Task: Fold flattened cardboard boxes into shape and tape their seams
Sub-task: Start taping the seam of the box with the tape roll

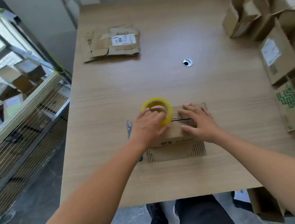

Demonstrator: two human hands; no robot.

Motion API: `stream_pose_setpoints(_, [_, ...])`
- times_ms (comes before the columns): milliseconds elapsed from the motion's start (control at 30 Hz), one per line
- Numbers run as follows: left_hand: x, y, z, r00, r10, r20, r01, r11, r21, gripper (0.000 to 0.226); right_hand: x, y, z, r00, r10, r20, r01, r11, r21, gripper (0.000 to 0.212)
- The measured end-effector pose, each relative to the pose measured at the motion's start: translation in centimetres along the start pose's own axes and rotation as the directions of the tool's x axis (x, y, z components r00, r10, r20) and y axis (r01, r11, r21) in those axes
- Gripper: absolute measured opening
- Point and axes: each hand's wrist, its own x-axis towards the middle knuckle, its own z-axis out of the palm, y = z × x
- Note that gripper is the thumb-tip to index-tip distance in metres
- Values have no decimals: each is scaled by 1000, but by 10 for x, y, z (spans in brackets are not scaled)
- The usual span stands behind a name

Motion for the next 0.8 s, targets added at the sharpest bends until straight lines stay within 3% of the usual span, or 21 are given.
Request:
stream_pose_setpoints(67, [-2,4,12,999,43,-19,-42,998,57,31,2,-3,-4,998,47,-46,-42,992,118,66])
stream_pose_setpoints(167, [-9,-4,28,983,80,-166,-70,995,70,29,10,-16,2,987,93,-128,-76,989,128,62])
stream_pose_setpoints(400, [-7,-11,38,976,102,-193,-87,992,87,31,16,-35,25,945,115,-307,-71,986,151,25])
stream_pose_setpoints(633, [-5,-14,42,972,107,-208,-89,991,98,32,13,-36,28,936,76,-344,-41,993,108,9])
stream_pose_setpoints(800, [-1,-16,39,969,67,-240,-37,991,129,41,-9,-37,21,938,42,-344,58,960,275,8])
